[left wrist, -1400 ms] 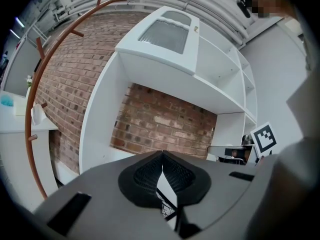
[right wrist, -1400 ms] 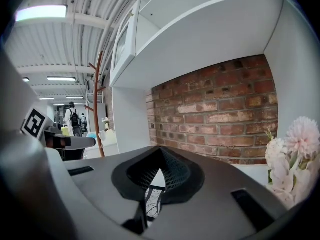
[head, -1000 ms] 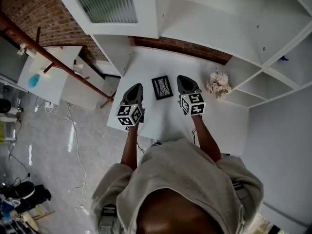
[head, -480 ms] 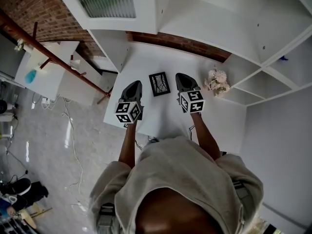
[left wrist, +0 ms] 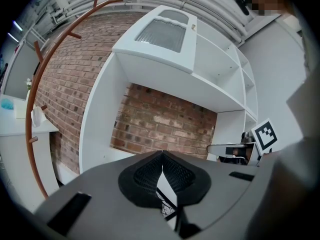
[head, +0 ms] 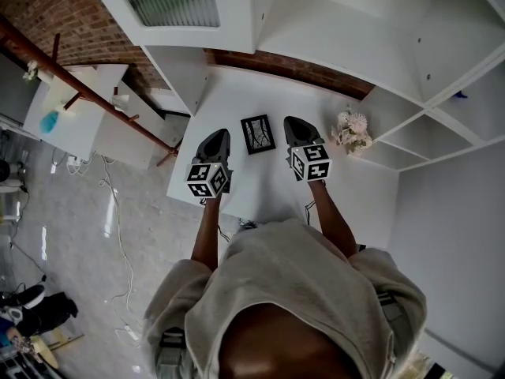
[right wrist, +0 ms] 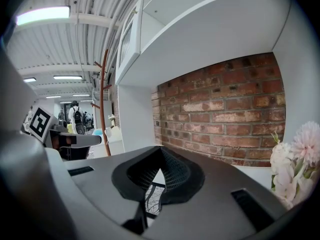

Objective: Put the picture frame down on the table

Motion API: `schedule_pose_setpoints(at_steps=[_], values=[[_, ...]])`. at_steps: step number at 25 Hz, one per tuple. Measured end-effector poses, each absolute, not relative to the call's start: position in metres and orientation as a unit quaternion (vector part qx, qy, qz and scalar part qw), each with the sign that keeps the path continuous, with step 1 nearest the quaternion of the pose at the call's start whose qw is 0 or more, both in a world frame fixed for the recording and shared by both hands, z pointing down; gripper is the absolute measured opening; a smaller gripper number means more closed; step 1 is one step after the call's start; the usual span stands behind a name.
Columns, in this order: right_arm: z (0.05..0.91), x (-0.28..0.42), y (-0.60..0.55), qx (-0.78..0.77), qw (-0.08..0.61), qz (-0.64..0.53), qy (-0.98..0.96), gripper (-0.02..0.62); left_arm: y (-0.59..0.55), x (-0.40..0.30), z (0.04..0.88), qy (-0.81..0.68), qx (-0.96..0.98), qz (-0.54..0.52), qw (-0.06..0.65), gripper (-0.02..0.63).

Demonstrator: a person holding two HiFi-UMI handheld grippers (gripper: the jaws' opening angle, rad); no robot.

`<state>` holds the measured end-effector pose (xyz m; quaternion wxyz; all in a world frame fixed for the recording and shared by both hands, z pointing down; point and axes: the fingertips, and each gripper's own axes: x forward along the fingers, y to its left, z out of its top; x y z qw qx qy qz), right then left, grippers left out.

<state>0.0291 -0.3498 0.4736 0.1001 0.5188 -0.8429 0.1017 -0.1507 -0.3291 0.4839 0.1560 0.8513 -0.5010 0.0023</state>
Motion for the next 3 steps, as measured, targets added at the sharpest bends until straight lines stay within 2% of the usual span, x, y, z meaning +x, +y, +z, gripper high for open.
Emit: schedule_pose_setpoints(at_steps=[3], values=[[0.4753, 0.0289, -0.3518, 0.519, 0.100, 0.102, -0.843, 0.023, -0.3309, -0.1509, 0.4853, -0.500, 0.852, 0.002, 0.156, 0.017]])
